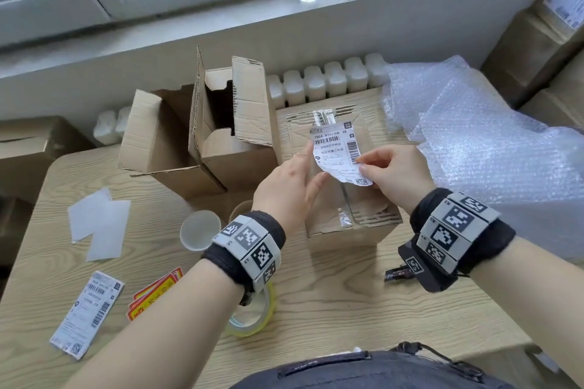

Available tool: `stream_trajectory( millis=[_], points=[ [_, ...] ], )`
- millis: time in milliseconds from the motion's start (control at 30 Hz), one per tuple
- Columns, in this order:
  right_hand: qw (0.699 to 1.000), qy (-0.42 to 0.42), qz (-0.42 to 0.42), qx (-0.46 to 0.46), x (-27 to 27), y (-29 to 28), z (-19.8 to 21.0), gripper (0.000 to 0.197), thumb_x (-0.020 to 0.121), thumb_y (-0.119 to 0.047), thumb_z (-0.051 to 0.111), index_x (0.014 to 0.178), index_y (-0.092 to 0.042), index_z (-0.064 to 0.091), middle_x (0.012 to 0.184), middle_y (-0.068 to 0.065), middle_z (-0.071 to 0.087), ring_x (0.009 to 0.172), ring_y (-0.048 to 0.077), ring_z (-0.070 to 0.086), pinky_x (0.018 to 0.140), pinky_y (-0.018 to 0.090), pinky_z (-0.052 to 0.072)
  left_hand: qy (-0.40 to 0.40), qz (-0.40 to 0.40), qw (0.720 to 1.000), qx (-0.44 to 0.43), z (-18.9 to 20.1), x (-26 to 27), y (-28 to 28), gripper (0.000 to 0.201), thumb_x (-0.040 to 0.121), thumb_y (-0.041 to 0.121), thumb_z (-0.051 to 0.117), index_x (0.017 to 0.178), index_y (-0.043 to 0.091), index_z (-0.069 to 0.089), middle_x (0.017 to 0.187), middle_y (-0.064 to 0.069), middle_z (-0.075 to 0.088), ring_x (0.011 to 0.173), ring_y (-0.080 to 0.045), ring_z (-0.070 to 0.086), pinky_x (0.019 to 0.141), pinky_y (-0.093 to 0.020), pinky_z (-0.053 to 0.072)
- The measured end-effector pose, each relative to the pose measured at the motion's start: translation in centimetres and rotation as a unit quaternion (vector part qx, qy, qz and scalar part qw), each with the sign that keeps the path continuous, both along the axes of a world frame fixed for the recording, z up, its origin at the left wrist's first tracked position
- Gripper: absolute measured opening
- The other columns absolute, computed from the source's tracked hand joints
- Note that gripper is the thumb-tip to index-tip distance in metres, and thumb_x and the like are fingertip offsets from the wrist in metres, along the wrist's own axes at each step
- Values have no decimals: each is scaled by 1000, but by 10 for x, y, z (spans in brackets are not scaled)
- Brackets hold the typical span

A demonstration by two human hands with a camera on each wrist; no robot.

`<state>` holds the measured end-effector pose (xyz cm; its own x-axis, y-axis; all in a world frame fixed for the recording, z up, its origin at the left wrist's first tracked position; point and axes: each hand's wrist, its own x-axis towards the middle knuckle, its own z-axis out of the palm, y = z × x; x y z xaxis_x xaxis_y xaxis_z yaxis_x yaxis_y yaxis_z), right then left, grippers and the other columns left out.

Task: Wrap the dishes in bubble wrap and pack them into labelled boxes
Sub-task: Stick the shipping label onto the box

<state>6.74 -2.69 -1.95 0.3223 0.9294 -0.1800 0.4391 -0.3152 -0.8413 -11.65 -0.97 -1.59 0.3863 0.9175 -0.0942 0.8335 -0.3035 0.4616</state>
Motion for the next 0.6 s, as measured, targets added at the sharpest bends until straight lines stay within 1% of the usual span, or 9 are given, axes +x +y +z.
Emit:
stream_trajectory(
  millis=[100,167,233,267,333,500,600],
  points=[
    [1000,-8,2,-3,0,1,0,11,80,-8,72,89,-13,73,86,3,69,82,14,62,85,33,53,-10,-2,1000,-7,-1,0,1,56,99,46,29,151,26,20,145,3,44,131,-17,41,100,-30,35],
    [1000,-12,5,-6,-1,1,0,11,80,-8,72,89,-13,73,88,3,69,84,14,63,84,31,53,-13,-6,1000,-5,-2,0,1,54,100,46,27,150,25,24,151,5,36,138,-13,33,106,-28,29],
    [1000,-23,8,-9,-1,0,0,11,80,-9,72,90,-13,73,87,1,69,84,13,62,80,25,49,-7,-10,1000,-5,-2,0,1,55,99,47,29,149,24,25,153,6,33,141,-11,27,110,-26,24],
    [999,-29,9,-10,-1,0,1,11,80,-10,72,90,-13,73,86,0,68,83,12,62,78,22,47,-3,-11,1000,-5,-3,0,1,55,99,48,30,149,25,25,153,6,31,141,-11,26,112,-27,23],
    [999,-37,10,-11,-2,0,2,10,81,-10,71,90,-13,73,84,-2,67,82,10,61,75,20,44,11,-13,1000,0,-4,0,1,57,98,50,33,149,26,25,154,7,29,142,-10,24,113,-29,24],
    [999,-46,15,-17,-1,1,3,9,81,-11,71,89,-14,73,84,-1,67,80,10,60,74,19,43,48,-16,999,6,-6,0,1,61,95,54,37,150,29,23,156,9,24,142,-10,22,113,-30,24],
    [998,-57,22,-16,-1,1,3,11,81,-12,71,91,-13,73,85,-2,66,83,9,59,75,19,42,58,-19,998,10,-6,0,1,62,94,54,40,149,30,23,156,9,23,142,-10,21,112,-29,25]
  ],
)
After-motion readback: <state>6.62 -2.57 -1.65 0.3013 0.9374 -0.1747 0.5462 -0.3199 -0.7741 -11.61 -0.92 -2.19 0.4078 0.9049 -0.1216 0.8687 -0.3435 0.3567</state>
